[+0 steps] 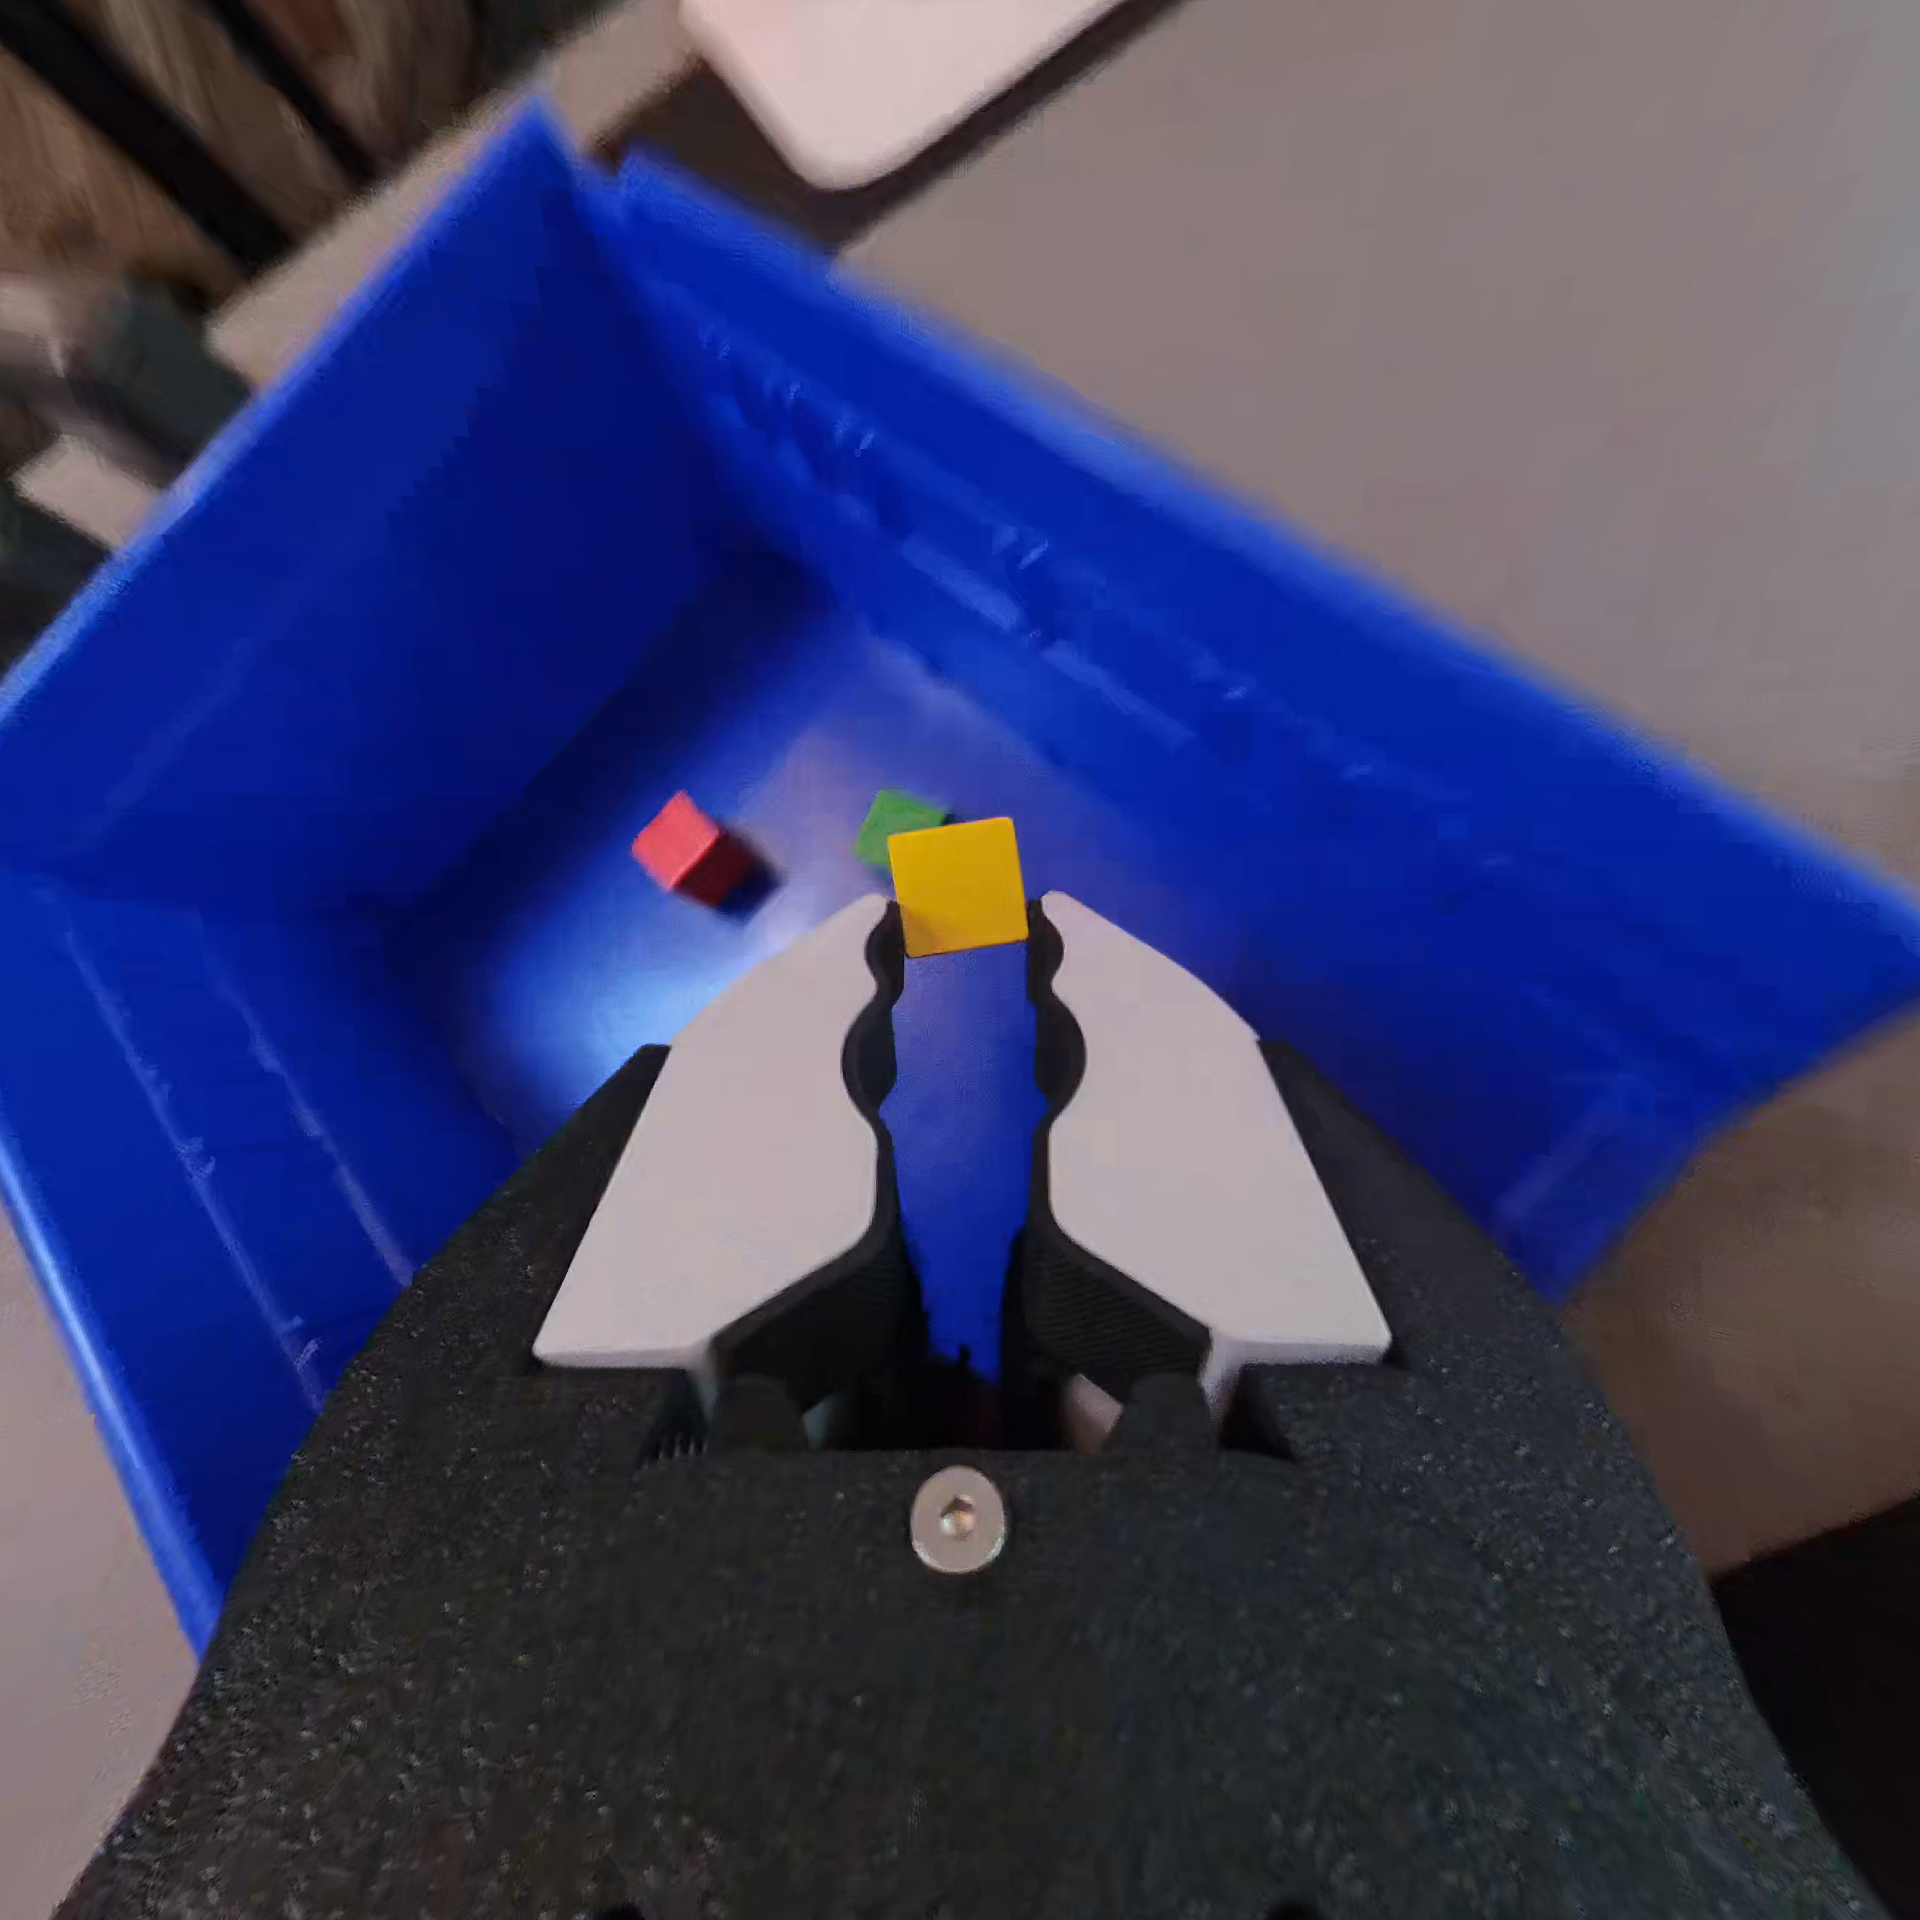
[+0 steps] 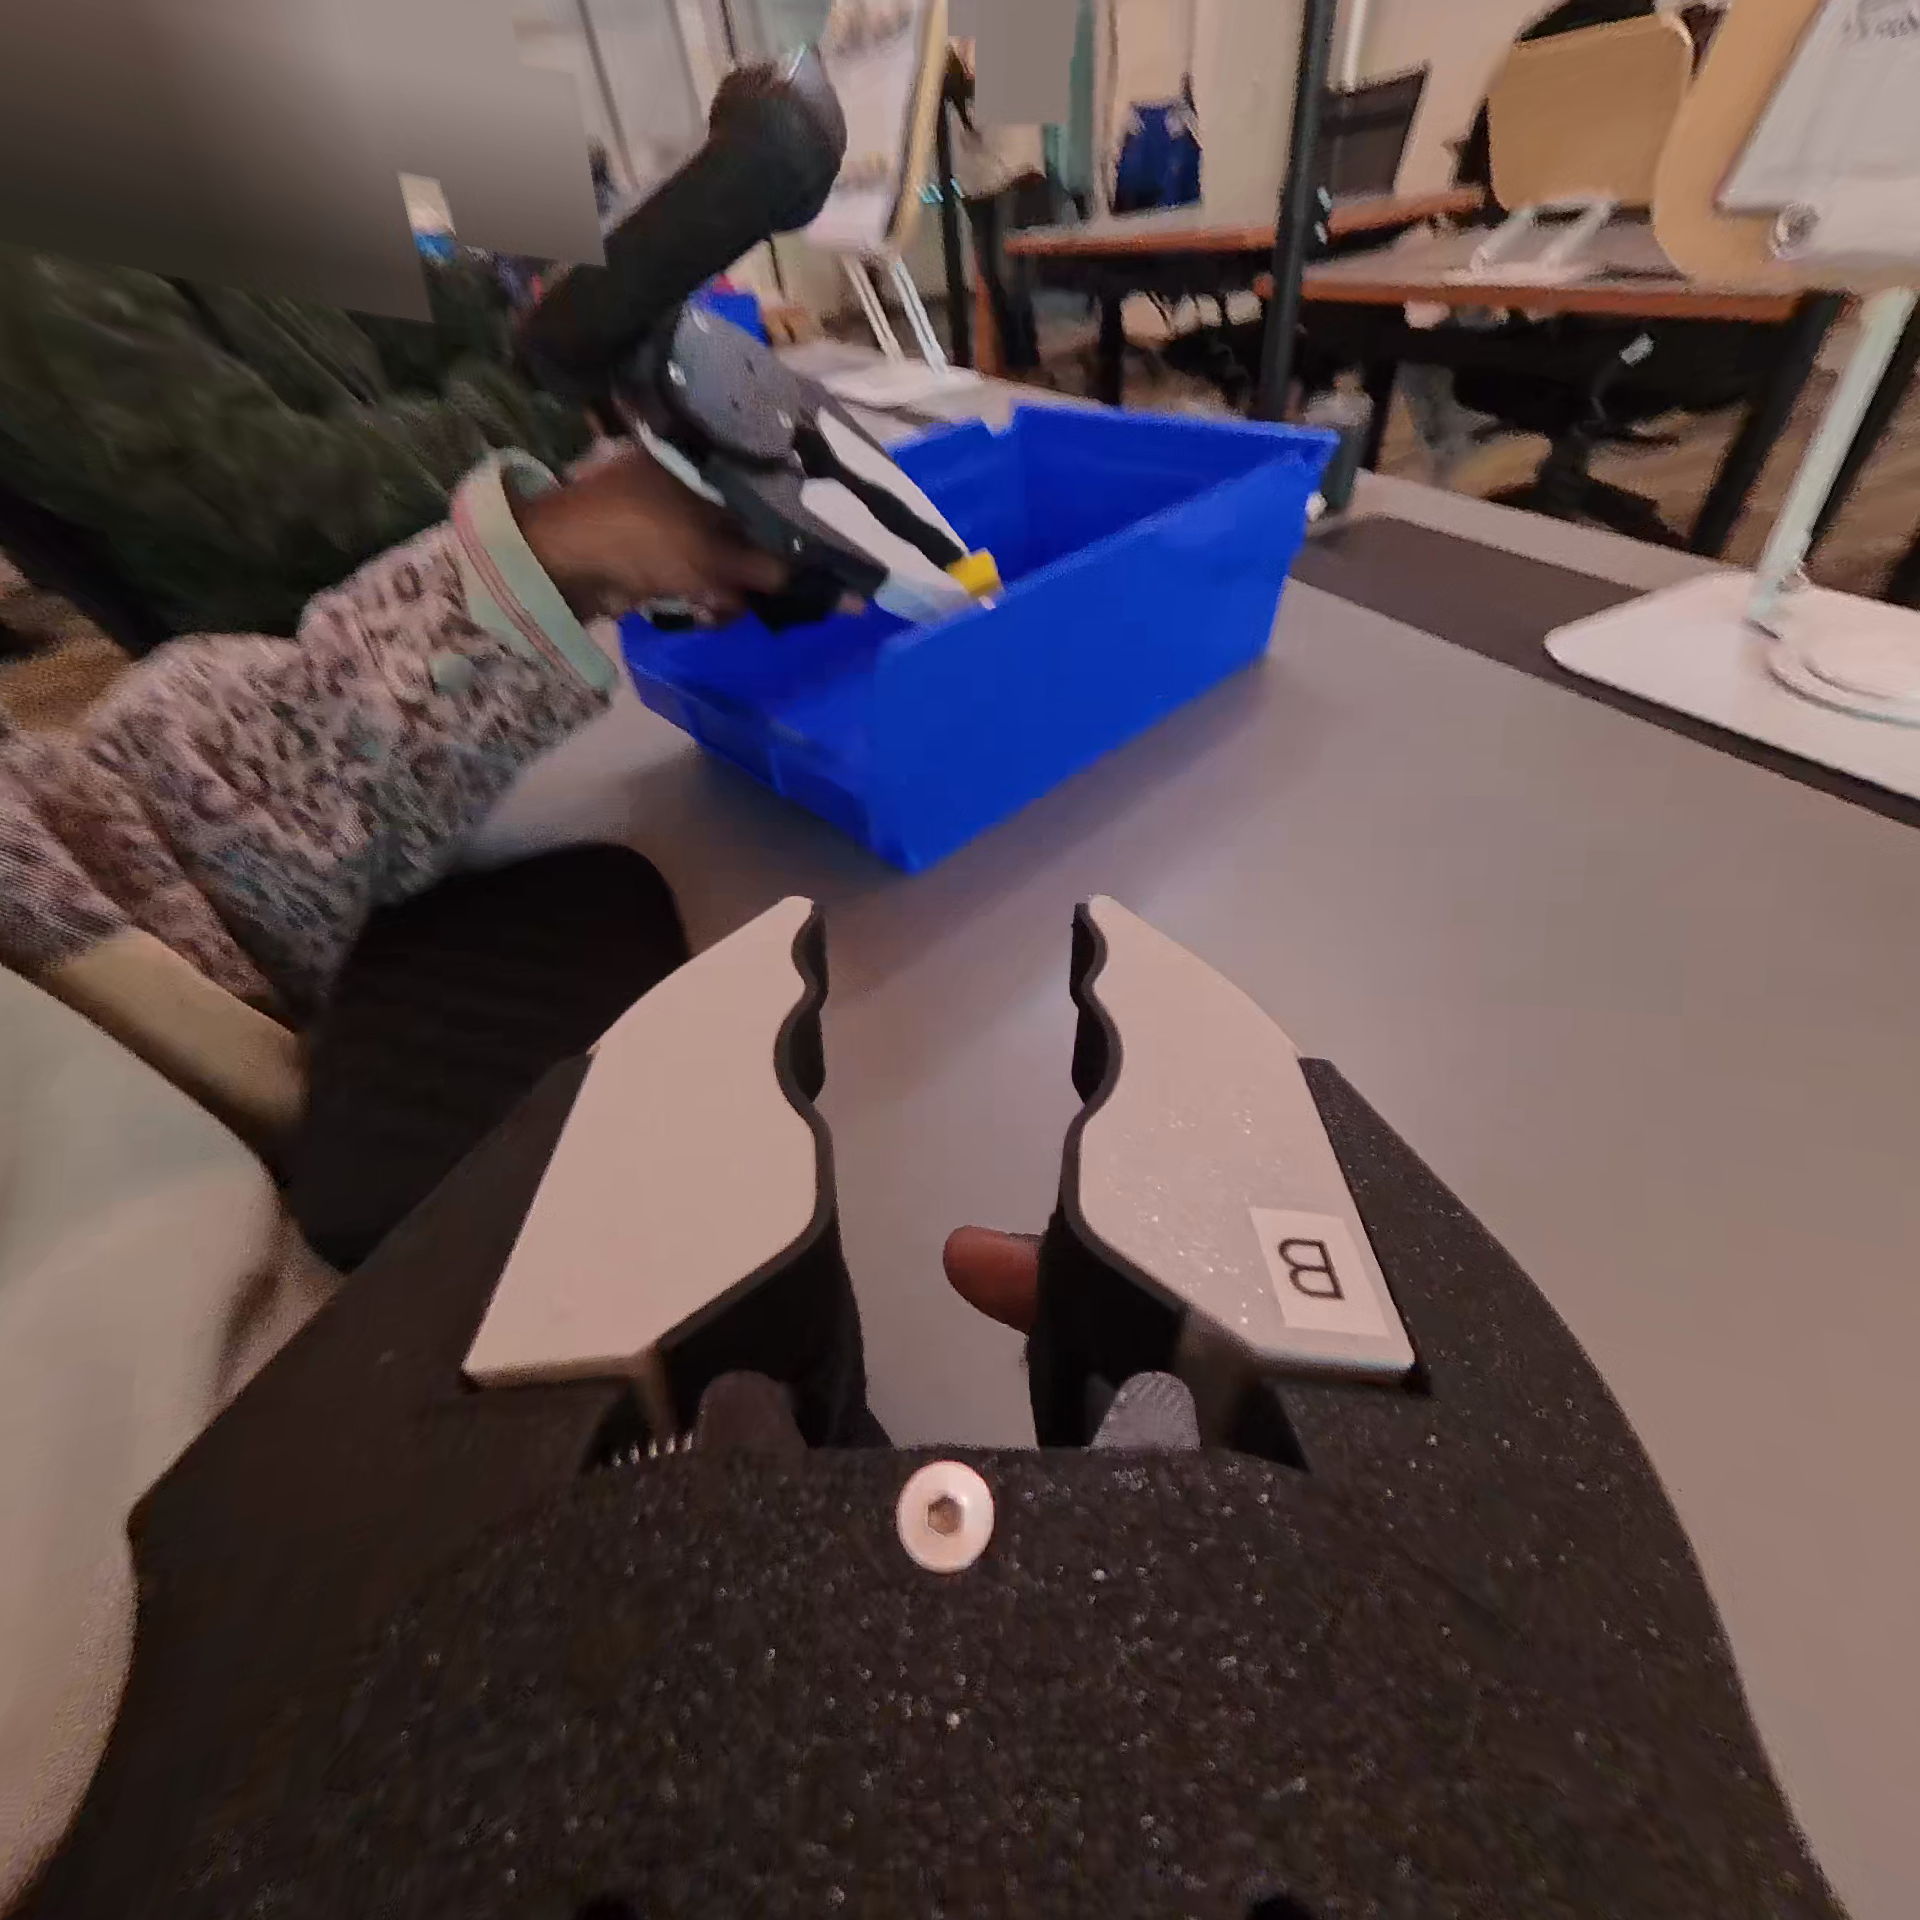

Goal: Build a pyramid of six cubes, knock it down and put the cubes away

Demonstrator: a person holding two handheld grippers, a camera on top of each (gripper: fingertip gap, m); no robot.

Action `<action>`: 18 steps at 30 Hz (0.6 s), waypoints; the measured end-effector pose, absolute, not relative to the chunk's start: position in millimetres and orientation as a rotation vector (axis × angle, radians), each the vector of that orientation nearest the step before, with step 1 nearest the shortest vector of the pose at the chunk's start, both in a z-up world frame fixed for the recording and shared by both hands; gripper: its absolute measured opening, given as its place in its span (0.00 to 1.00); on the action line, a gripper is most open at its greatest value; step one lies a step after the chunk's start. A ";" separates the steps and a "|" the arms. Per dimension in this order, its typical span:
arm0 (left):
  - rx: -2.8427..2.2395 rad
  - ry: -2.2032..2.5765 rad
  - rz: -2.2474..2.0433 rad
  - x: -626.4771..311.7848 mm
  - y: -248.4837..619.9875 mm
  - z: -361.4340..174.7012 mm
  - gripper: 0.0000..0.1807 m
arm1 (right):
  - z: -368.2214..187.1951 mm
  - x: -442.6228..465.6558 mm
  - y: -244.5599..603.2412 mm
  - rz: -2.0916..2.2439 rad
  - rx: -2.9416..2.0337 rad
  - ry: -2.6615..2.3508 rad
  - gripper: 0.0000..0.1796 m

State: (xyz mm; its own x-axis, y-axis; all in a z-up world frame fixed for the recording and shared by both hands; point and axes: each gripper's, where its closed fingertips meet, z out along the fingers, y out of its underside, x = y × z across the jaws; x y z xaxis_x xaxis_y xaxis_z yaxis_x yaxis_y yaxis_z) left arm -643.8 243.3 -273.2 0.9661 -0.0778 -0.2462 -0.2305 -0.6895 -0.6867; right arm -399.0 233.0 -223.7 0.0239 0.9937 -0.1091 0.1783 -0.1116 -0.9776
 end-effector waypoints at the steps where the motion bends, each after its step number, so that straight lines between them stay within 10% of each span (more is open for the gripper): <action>1: -2.250 0.265 0.206 -625.1 243.0 -259.8 0.12 | -214.1 -401.1 228.0 1.257 -1.398 -1.254 0.23; 8: -1.461 0.549 -0.772 -436.4 192.1 -152.7 0.12 | -141.9 -416.3 195.2 1.799 -1.179 -0.971 0.19; 18: -1.310 0.581 -0.936 -407.3 175.4 -147.3 0.12 | -138.4 -419.4 180.4 1.876 -1.180 -0.987 0.14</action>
State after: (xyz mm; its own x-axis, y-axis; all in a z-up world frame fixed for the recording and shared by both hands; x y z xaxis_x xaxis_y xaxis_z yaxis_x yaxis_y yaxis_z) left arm -407.3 175.4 -147.3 0.5274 -0.8378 0.1413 0.2453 -0.0091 -0.9694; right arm -419.4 180.4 -138.4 -0.3396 0.8546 -0.3928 -0.1604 -0.4641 -0.8711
